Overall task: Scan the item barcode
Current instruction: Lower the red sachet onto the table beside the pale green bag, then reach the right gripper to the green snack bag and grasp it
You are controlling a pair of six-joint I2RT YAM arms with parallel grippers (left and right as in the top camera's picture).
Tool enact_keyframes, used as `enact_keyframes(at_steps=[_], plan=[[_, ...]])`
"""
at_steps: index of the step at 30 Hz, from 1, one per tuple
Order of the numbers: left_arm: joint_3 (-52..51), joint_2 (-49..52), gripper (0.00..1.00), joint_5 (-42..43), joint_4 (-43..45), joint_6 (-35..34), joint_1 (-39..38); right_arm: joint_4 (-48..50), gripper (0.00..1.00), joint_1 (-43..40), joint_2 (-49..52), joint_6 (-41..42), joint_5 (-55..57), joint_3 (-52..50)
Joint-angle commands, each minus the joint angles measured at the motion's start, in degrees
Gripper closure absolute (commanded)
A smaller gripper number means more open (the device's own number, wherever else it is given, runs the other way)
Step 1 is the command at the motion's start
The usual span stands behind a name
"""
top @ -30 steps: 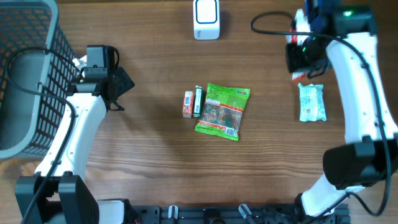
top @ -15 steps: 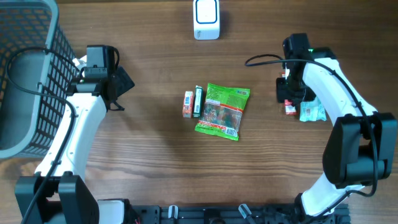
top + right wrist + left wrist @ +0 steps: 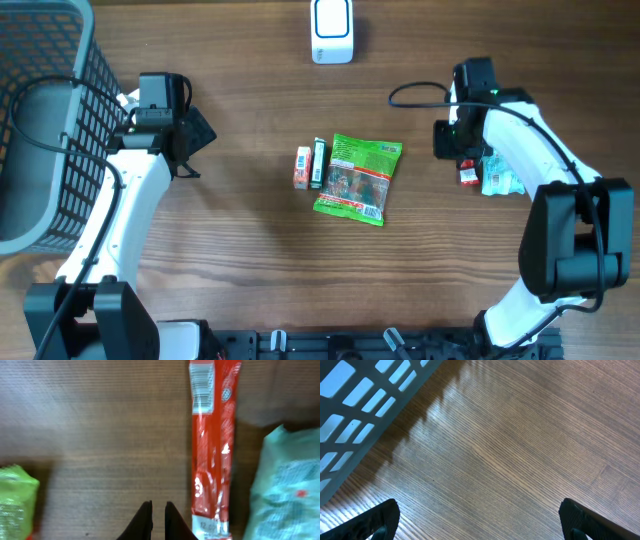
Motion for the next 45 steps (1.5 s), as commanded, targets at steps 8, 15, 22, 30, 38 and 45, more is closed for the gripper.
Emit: enact_keyframes(at_steps=[8,15,22,30,38,45], plan=[[0.04,0.28,0.0,-0.74,0.13,0.48,0.22,16.74,0.9,-0.15,0.35,5.55,14.86,-12.04],[0.04,0.28,0.0,-0.74,0.13,0.48,0.22,16.81,0.93,-0.28,0.28,5.31,22.6,-11.65],[0.04,0.28,0.0,-0.74,0.13,0.48,0.22,10.12,0.72,-0.28,-4.37,2.12,8.2,-4.61],[0.04,0.28,0.0,-0.74,0.11,0.48,0.22,4.09,0.56,-0.28,-11.23,2.58,-27.1,-2.36],[0.04,0.28,0.0,-0.74,0.13,0.48,0.22,6.69,0.56,7.93,-11.06,4.0,-26.84,-6.97],[0.04,0.28,0.0,-0.74,0.13,0.48,0.22,10.91,0.5,19.08,-10.91,4.02,-18.38,-8.33]])
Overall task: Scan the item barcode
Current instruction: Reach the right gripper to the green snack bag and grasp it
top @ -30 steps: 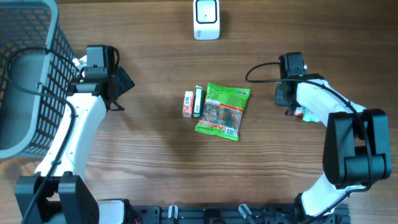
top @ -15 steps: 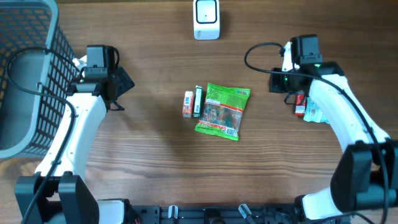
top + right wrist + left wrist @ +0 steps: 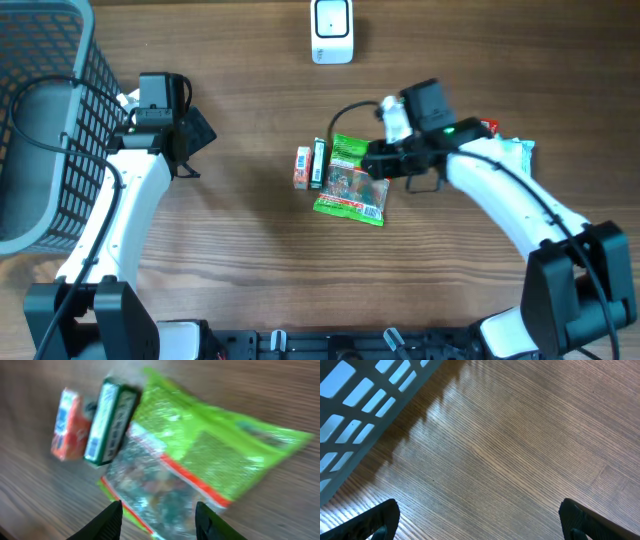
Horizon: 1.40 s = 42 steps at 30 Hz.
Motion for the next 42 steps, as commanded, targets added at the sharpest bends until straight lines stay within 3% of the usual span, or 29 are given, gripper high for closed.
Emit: enact_keyframes(at_steps=[1,42], plan=[[0.04,0.28,0.0,-0.74,0.15,0.48,0.22,1.62,0.5,3.15,0.17,0.35,3.19,-0.55],[0.04,0.28,0.0,-0.74,0.13,0.48,0.22,2.12,0.39,3.67,0.17,-0.11,6.19,-0.55]])
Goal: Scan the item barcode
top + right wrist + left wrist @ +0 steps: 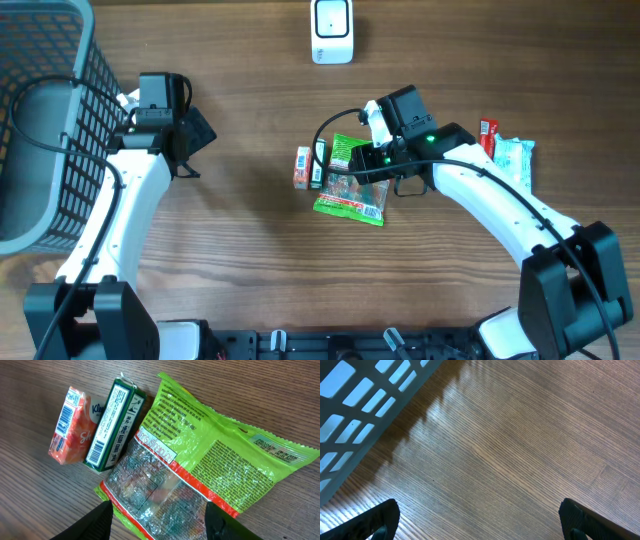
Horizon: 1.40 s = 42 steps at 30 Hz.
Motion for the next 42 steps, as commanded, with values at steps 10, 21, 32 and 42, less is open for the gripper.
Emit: enact_keyframes(at_steps=[10,21,32,42], plan=[[0.04,0.28,0.0,-0.76,0.15,0.48,0.22,1.99,0.36,-0.68,3.08,-1.36,-0.02,-0.55],[0.04,0.28,0.0,-0.76,0.15,0.48,0.22,2.32,0.25,-0.81,14.25,3.21,12.76,-0.46],[0.04,0.28,0.0,-0.76,0.15,0.48,0.22,-3.39,0.22,-4.87,-0.11,4.72,14.64,1.11],[0.04,0.28,0.0,-0.76,0.15,0.48,0.22,7.45,0.12,-5.44,8.09,-17.79,13.94,-0.9]])
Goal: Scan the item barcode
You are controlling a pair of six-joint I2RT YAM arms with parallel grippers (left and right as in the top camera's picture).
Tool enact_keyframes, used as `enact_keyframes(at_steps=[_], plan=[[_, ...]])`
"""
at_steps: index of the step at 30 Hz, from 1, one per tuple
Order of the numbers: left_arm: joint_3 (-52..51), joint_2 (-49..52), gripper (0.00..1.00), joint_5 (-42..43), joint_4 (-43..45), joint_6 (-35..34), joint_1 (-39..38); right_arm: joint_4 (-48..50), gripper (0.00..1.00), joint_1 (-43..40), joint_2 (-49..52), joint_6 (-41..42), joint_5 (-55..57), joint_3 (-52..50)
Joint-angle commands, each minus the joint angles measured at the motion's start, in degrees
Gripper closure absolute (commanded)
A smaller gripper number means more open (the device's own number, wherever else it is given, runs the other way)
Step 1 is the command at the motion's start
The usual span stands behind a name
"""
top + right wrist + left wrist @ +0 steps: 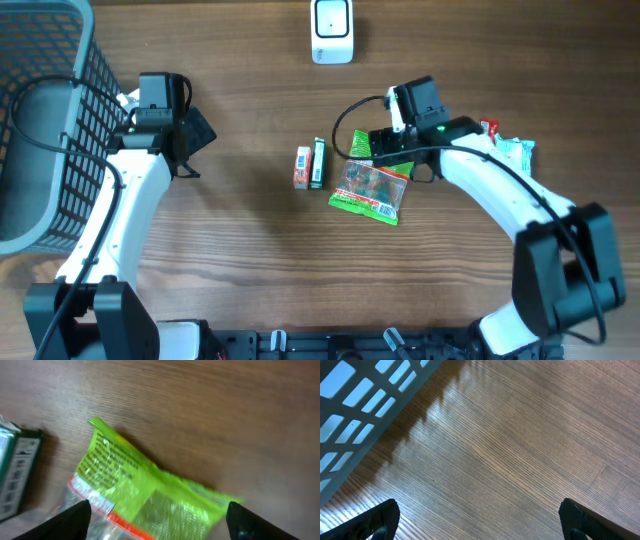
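A green snack bag with a clear window lies at the table's middle. In the right wrist view the green snack bag fills the lower part, printed back up. My right gripper hovers over the bag's upper end with its fingers spread wide, one at each bottom corner. Overhead, the right gripper covers that end of the bag. A white scanner stands at the far edge. My left gripper is open over bare wood, far left of the items.
An orange tissue pack and a dark green box lie left of the bag. A red stick pack and a pale teal pack lie at the right. A grey mesh basket fills the left side.
The right gripper has moved right and toward the bag's upper end and stands wider open. The bag now lies a little further right, apart from the green box. The left arm is unchanged.
The right gripper was shut beside the red stick pack at the right. Then it was open above the green bag and the two small packs. Now it straddles the bag's upper end, and the bag has shifted right. The left arm stayed still throughout.
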Motion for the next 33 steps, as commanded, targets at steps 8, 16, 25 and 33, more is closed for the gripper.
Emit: enact_keyframes(at_steps=[8,16,25,33], plan=[[0.04,0.28,0.0,-0.74,0.15,0.48,0.22,1.81,0.14,-0.37,8.98,-26.67,-0.13,-0.87],[0.04,0.28,0.0,-0.74,0.15,0.48,0.22,-4.96,0.2,-5.2,9.05,-24.17,-2.38,-0.85],[0.04,0.28,0.0,-0.74,0.15,0.48,0.22,-15.13,0.2,-11.69,9.05,-17.62,-19.43,-0.87],[0.04,0.28,0.0,-0.74,0.15,0.48,0.22,-16.37,0.72,-12.15,8.61,-17.84,-16.7,-0.52]])
